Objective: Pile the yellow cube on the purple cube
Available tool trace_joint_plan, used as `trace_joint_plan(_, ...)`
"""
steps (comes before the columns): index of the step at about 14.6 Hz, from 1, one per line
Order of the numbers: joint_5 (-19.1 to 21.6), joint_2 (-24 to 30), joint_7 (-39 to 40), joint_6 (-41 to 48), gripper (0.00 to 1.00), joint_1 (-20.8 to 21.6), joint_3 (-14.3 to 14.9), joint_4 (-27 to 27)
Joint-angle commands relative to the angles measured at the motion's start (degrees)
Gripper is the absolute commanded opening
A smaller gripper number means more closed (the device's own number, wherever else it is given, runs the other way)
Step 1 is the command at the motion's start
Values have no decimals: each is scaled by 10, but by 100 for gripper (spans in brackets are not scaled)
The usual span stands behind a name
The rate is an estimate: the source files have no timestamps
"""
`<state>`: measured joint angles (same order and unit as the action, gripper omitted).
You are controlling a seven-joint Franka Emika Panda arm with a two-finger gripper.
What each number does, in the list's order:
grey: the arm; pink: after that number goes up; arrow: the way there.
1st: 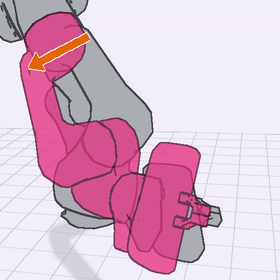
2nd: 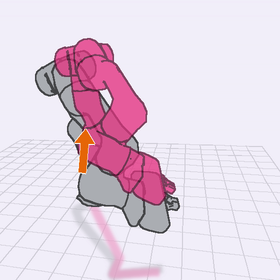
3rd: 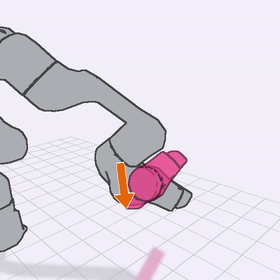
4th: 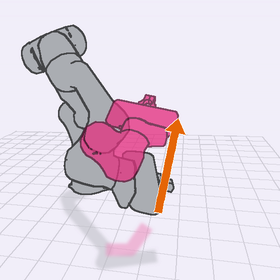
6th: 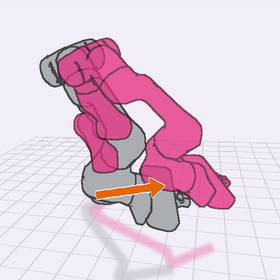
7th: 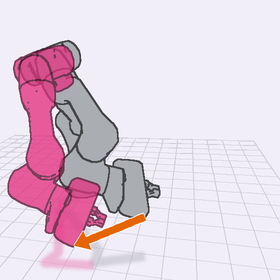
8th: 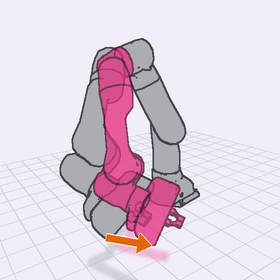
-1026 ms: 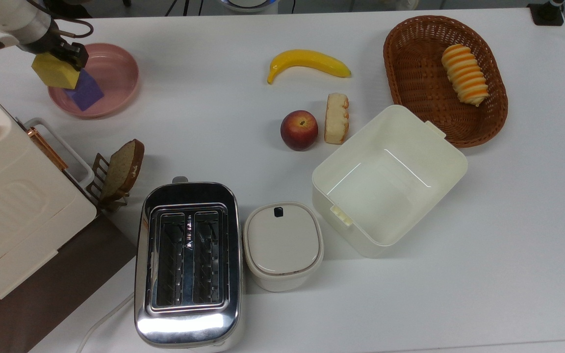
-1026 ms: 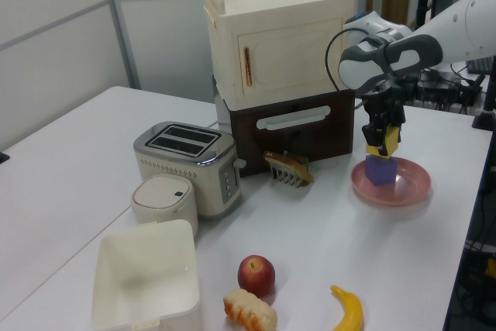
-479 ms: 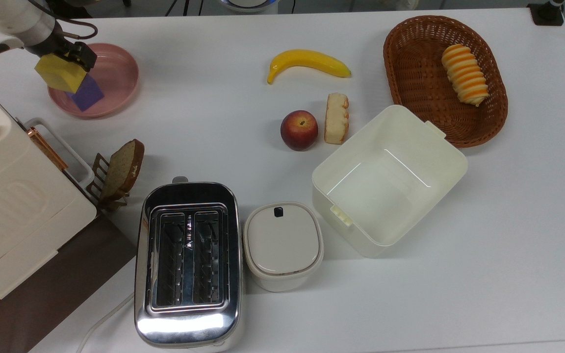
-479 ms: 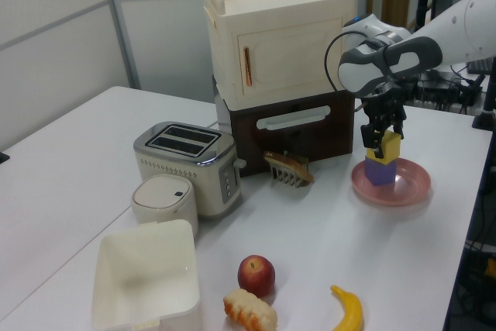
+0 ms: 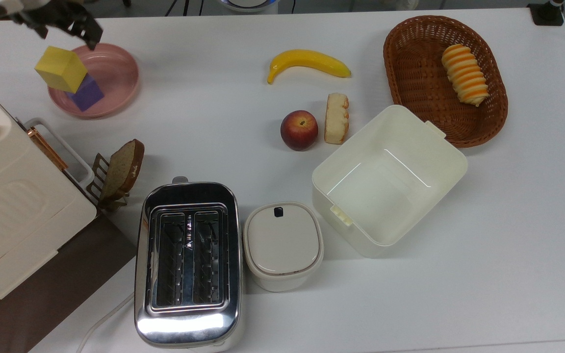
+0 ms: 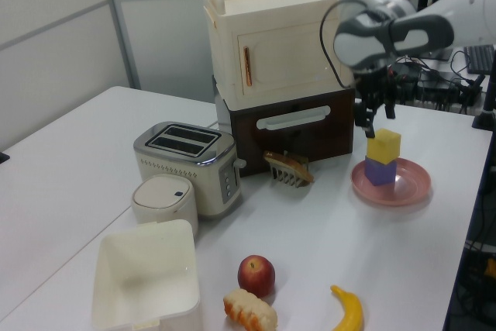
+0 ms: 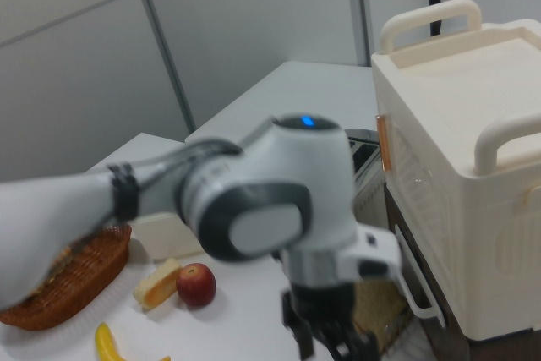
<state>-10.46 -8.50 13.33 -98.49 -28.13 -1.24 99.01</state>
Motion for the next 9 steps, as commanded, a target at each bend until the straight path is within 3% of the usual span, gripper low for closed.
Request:
trace_joint_plan(1,18,37,-34,75,100,4,-70,-38)
trace_joint_plan(3,53,53,-89,81,100,4,-135,-49)
trace_joint_plan(5,94,59,-103,88,100,4,-173,-65)
trace_joint_plan(6,112,63,-111,98,100,4,-184,-73)
trace_joint_plan(9,106,64,-161,106,100,28,-197,-69)
